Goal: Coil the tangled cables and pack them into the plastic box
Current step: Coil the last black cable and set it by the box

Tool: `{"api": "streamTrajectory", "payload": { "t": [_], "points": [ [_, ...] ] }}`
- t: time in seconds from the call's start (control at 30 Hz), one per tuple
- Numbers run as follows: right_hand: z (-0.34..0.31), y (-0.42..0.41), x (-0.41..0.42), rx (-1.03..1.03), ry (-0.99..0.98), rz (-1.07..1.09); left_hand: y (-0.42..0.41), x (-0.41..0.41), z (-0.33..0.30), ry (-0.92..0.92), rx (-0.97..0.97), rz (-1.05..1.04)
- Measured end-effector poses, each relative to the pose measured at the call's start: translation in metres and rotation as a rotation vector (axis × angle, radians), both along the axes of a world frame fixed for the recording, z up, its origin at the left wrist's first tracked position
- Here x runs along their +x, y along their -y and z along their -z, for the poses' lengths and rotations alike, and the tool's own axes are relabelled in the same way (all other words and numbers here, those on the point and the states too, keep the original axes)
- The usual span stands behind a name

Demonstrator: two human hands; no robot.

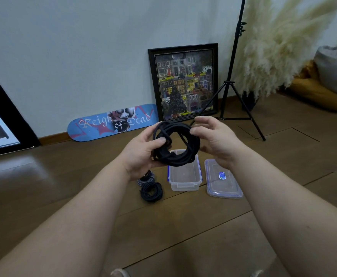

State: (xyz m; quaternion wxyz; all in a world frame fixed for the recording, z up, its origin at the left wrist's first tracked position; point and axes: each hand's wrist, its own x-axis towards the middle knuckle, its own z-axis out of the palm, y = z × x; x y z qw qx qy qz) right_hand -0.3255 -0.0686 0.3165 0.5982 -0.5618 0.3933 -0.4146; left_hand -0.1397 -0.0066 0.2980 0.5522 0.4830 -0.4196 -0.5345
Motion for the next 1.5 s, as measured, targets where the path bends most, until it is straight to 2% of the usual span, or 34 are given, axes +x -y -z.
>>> {"api": "streamTrajectory", "payload": {
  "t": [0.1,0.23,0.4,0.67,0.83,1.0,1.17,1.3,1.4,1.5],
  "points": [
    [0.003,-0.003,-0.002,0.140,0.072,-0.169,0.000,0.001,-0.001,-0.034,0.025,0.075],
    [0.003,-0.003,-0.001,0.197,0.105,-0.273,0.001,-0.003,0.001,0.021,0.052,0.163],
    [0.007,-0.005,0.001,0.193,0.069,-0.273,0.003,-0.010,0.002,0.118,0.051,0.112],
    [0.011,-0.004,0.008,0.226,0.123,-0.248,0.007,-0.011,0.010,0.355,-0.144,-0.006],
    [0.010,-0.007,0.012,0.188,0.154,-0.190,0.007,-0.010,0.009,0.409,-0.187,-0.014],
    [0.007,-0.005,0.013,0.106,0.144,-0.132,0.007,-0.013,0.004,0.351,-0.175,-0.038],
    [0.007,-0.002,0.004,0.046,-0.102,-0.211,0.004,-0.006,0.004,0.231,-0.115,-0.220],
    [0.007,-0.001,0.004,0.149,0.059,-0.085,0.001,-0.008,-0.004,-0.071,-0.073,-0.234],
    [0.008,0.000,0.006,0.217,0.193,-0.026,0.001,-0.016,-0.004,-0.022,-0.035,-0.173],
    [0.008,0.001,0.005,0.231,0.193,-0.038,0.001,-0.019,-0.005,0.002,-0.051,-0.175]
  ]
}}
